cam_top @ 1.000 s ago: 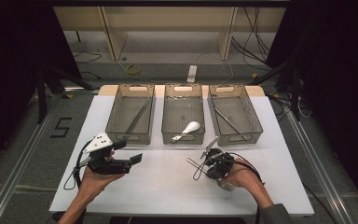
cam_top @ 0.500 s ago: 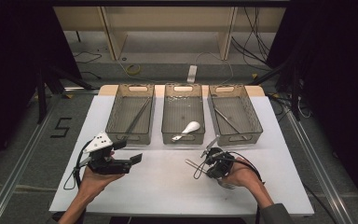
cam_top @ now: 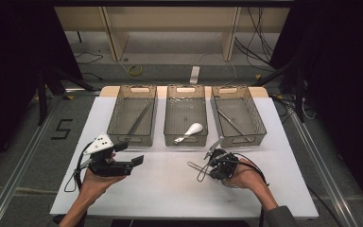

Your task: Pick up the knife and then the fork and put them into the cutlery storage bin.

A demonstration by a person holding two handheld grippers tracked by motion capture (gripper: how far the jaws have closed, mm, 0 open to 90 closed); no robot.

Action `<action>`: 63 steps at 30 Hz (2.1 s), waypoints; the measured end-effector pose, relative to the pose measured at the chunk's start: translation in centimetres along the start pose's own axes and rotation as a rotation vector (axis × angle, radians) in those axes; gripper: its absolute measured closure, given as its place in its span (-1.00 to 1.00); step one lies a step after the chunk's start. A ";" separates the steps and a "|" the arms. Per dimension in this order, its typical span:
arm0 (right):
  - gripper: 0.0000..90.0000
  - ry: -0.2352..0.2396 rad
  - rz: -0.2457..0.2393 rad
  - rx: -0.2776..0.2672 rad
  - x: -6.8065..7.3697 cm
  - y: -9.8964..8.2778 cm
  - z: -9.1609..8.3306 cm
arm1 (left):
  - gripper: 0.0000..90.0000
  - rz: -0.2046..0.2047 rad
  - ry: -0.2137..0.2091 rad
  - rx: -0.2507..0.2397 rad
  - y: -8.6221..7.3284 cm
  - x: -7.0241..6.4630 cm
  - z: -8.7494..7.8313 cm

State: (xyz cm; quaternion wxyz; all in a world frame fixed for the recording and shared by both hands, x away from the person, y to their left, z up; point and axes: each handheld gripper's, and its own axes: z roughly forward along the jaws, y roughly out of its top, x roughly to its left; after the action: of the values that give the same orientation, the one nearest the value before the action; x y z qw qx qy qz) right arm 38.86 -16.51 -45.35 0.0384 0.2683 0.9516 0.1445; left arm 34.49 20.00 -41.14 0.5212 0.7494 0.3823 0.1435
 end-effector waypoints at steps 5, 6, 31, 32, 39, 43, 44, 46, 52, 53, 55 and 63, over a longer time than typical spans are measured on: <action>0.89 0.004 0.015 -0.018 -0.3 -0.2 -0.3 | -0.66 0.000 0.000 0.000 0.0 0.1 0.0; 0.89 0.004 0.017 -0.024 -0.3 -0.2 -0.4 | -0.66 -0.001 0.000 -0.001 0.0 0.1 0.0; 0.89 -0.001 0.088 -0.129 -2.1 -1.5 -2.7 | -0.66 -0.009 0.000 -0.005 0.0 0.2 0.0; 0.89 -0.006 0.087 -0.134 -2.2 -1.6 -2.9 | -0.66 -0.009 0.000 -0.004 0.0 0.2 0.0; 0.89 -0.009 0.091 -0.186 -2.6 -1.7 -4.4 | -0.66 -0.012 0.001 -0.003 0.0 0.2 0.0; 0.89 -0.017 0.106 -0.228 -3.1 -1.8 -5.4 | -0.66 -0.015 0.001 -0.004 0.0 0.2 0.0; 0.89 -0.017 0.102 -0.238 -3.3 -1.8 -5.7 | -0.66 -0.014 0.001 -0.002 0.0 0.3 0.0; 0.89 -0.022 0.120 -0.259 -3.7 -1.8 -6.5 | -0.66 -0.016 0.001 -0.003 0.0 0.3 0.0; 0.89 -0.053 0.171 -0.342 -5.7 -1.7 -8.2 | -0.66 -0.024 0.004 -0.005 0.0 0.3 0.0; 0.89 -0.055 0.184 -0.354 -6.1 -1.6 -8.4 | -0.66 -0.021 0.004 -0.004 0.0 0.4 0.0; 0.89 -0.069 0.201 -0.372 -7.0 -1.3 -8.6 | -0.66 -0.019 0.004 -0.001 0.0 0.4 0.0; 0.89 -0.129 0.293 -0.394 -11.0 0.0 -9.2 | -0.66 -0.021 0.004 -0.005 0.0 0.4 0.0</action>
State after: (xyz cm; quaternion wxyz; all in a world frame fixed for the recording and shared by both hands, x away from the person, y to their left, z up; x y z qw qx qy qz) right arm 46.86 -24.62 -36.64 0.1291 0.3991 0.8517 0.3139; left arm 34.77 20.28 -41.23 0.5236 0.7438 0.3909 0.1403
